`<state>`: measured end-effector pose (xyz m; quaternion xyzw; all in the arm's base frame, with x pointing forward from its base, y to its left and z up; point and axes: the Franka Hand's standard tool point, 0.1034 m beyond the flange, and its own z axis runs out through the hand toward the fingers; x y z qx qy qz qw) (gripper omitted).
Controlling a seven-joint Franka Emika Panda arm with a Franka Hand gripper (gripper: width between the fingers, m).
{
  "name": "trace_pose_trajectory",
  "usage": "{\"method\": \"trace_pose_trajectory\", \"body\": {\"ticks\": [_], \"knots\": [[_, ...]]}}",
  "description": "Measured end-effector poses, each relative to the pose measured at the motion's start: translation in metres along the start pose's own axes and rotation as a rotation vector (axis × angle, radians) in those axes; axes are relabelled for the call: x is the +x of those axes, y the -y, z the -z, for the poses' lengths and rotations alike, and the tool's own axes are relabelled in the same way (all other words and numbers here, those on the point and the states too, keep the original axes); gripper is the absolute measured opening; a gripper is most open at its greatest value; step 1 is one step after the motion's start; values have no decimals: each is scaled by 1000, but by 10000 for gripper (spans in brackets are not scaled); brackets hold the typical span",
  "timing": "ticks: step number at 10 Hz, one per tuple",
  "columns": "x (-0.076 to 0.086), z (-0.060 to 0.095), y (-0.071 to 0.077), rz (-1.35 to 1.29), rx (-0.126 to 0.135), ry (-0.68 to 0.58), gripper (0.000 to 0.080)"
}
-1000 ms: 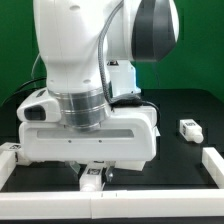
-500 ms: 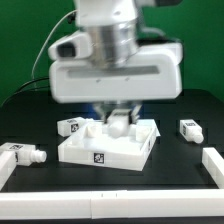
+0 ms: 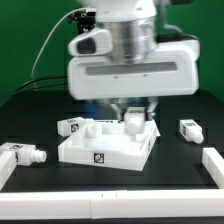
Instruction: Assemble square table
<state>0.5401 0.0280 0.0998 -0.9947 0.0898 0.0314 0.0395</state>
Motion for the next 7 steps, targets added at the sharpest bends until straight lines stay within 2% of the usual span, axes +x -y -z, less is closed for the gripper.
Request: {"method": "trace_pose_trajectory", "body": {"ticks": [1, 3, 5, 7], "knots": [[-31, 2, 19, 18, 3, -12, 282], [-70, -3, 34, 18, -3, -42, 282], [-66, -4, 27, 6, -5, -65, 282], [-67, -5, 27, 7, -6, -63, 282]]}}
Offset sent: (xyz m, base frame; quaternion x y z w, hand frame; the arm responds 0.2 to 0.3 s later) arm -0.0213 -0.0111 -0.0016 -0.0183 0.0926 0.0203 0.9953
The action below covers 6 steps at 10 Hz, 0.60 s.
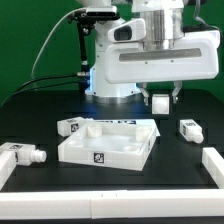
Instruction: Assemble square table
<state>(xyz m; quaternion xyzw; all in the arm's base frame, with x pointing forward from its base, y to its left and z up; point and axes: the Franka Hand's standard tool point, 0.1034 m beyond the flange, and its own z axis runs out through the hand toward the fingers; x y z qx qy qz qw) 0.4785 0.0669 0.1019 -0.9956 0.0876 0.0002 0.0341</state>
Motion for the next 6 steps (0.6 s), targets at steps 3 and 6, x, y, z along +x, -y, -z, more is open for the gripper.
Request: {"method": "trace_pose_trajectory", "body": {"ticks": [3, 6], "knots": [[-51, -26, 13, -40, -2, 44, 282], [-59, -30, 16, -34, -6, 49, 282]]}}
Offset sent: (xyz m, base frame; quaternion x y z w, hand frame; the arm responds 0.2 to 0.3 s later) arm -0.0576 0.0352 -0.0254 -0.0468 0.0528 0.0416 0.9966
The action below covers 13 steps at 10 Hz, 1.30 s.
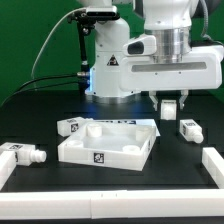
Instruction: Assemble square table
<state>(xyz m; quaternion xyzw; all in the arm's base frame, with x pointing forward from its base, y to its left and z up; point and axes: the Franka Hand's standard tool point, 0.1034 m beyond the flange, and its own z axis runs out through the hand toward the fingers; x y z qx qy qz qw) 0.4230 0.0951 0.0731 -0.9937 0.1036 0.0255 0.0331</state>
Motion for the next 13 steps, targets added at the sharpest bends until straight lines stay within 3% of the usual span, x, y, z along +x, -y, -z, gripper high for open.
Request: {"method": "trace_pose_trajectory", "body": {"ticks": [3, 5, 8, 9, 13], "knots": [[-12, -17, 6, 196, -16, -28, 282], [-18, -28, -5, 206, -16, -48, 282], [-19, -29, -5, 215, -16, -39, 282], [-25, -33, -12, 216, -22, -26, 282], [-31, -47, -12, 227, -35, -64, 282]]}}
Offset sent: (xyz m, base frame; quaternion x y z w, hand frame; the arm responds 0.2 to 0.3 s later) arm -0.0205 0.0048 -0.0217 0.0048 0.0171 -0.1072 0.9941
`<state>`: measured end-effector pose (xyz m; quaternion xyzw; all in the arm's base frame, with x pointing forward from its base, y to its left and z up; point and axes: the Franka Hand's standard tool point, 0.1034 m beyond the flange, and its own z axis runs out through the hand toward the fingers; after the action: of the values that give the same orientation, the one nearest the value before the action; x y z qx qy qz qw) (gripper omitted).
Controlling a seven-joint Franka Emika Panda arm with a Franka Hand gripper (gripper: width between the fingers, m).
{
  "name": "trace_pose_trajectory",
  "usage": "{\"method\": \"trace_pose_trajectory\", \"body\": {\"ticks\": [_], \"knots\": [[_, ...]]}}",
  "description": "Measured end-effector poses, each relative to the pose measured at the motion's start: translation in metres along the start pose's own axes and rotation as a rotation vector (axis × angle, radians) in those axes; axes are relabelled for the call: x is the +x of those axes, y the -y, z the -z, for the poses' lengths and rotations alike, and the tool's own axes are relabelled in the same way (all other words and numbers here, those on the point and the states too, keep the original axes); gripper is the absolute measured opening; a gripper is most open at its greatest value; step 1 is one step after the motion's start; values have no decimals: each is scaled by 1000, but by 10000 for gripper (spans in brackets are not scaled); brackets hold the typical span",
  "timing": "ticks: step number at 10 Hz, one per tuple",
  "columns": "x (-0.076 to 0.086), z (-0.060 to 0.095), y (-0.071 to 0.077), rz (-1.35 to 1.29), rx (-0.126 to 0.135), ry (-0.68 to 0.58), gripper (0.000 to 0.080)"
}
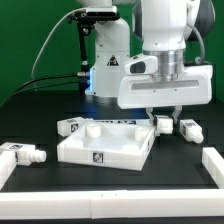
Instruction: Assemble square table
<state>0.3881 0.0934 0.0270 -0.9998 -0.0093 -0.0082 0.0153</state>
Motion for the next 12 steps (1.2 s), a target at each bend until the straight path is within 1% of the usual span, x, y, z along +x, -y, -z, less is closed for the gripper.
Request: {"method": "trace_pose_trajectory", "body": {"ticks": [5, 9, 12], "knots": [[4, -2, 8, 19, -1, -35, 282], [1, -5, 8, 22, -3, -26, 282], [0, -12, 10, 23, -5, -15, 282]]}}
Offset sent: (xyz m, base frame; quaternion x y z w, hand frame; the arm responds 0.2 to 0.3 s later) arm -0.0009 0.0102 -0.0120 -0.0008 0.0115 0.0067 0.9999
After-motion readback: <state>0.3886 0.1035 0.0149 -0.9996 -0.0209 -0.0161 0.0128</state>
